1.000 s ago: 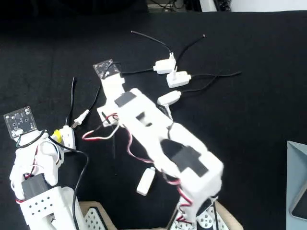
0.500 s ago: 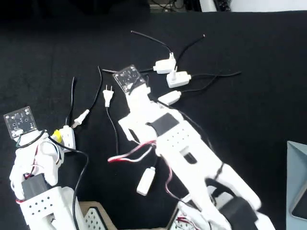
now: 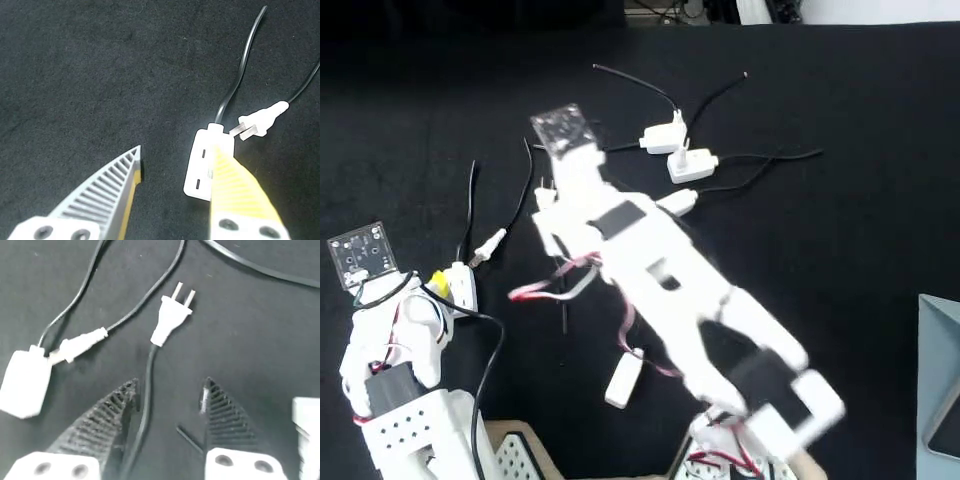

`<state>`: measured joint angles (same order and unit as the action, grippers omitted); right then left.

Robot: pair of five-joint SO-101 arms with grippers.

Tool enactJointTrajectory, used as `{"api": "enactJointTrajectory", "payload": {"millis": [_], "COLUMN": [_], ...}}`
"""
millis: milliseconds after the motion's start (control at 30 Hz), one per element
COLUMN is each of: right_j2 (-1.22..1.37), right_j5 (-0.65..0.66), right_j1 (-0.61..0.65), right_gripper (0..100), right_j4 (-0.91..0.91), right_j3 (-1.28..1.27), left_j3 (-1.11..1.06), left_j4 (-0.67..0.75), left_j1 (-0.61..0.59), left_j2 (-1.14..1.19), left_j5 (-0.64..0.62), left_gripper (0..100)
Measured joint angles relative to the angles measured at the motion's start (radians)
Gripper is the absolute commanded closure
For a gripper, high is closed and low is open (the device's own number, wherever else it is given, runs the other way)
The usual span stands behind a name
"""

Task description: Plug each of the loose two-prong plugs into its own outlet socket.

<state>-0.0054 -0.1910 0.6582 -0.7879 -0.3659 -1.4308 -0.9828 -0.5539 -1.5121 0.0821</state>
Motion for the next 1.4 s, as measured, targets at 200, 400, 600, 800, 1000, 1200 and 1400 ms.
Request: {"api": "enactJointTrajectory", "payload": {"millis": [200, 400, 600, 800, 1000, 1200, 1400], "right_j2": [0.305, 0.512, 0.631, 0.704, 0.752, 0.753, 0.721], "right_j5": [-0.017, -0.017, -0.017, -0.017, -0.017, -0.017, -0.017], "right_j1": [0.006, 0.008, 0.008, -0.002, -0.037, -0.068, -0.069], "right_gripper": [80.0, 80.0, 80.0, 80.2, 95.2, 98.7, 98.7], "right_j4": [0.052, 0.069, 0.069, 0.069, 0.071, 0.071, -0.009], "right_j3": [0.261, 0.423, 0.534, 0.623, 0.652, 0.652, 0.651], "left_j3": [0.0, 0.0, 0.0, 0.0, 0.0, 0.0, 0.0], "left_j4": [0.0, 0.0, 0.034, 0.037, 0.037, 0.037, 0.037], "left_j1": [0.0, 0.002, 0.011, 0.011, 0.011, 0.011, 0.011], "left_j2": [0.0, 0.0, 0.0, 0.0, 0.0, 0.0, 0.0], "left_j5": [0.0, 0.0, 0.0, 0.0, 0.0, 0.0, 0.0], "left_gripper": [78, 78, 78, 78, 78, 78, 78]}}
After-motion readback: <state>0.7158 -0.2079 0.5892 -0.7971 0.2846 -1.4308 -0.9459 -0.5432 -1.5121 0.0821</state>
